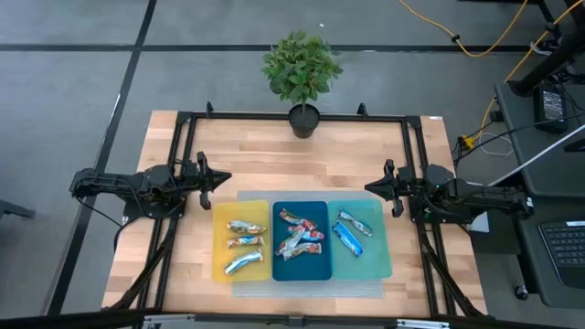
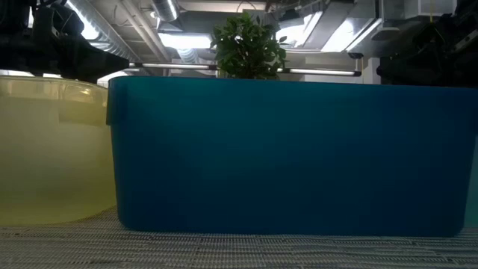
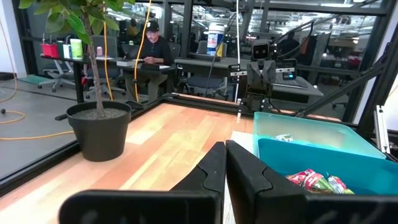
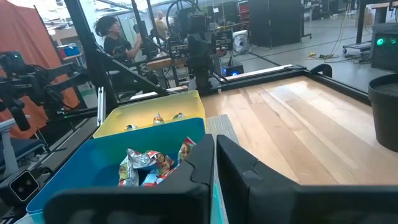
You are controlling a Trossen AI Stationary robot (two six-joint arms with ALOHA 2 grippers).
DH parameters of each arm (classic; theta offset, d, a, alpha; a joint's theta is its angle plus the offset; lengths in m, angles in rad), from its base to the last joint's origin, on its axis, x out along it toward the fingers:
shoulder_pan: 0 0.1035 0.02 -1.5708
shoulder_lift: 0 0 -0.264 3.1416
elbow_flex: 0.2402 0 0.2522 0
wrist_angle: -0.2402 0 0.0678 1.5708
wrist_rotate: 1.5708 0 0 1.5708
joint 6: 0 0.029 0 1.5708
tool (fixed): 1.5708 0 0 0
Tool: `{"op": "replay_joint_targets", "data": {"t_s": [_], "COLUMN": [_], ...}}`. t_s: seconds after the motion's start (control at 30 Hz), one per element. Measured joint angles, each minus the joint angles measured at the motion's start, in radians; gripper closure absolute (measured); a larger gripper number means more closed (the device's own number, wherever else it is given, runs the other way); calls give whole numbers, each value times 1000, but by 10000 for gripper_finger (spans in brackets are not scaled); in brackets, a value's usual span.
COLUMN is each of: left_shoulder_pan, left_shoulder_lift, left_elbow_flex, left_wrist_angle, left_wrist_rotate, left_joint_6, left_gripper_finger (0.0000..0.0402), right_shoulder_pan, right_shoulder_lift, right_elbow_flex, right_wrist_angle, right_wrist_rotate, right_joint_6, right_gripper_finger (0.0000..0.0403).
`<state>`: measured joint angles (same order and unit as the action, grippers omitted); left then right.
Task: Pick and place Granola Bars by type
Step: Return to Home Position
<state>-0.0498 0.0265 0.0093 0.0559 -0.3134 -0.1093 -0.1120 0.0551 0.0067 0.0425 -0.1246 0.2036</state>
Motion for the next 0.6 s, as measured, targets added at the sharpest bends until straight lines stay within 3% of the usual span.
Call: {"op": "replay_joint_targets", "data": {"t_s": [0.6], "left_shoulder_pan": [0], "left_shoulder_lift": [0], "left_elbow_flex": [0], "left_wrist_angle": [0], "left_wrist_rotate": [0], "left_joint_6": [0], "left_gripper_finger": [393], "right_shoulder_pan": [0], "right_shoulder_lift": [0], "right_elbow_flex": [0], "right_wrist_angle": [0], "right_wrist_rotate": [1], "right_joint_6": [0], "right_gripper_finger": [379]}}
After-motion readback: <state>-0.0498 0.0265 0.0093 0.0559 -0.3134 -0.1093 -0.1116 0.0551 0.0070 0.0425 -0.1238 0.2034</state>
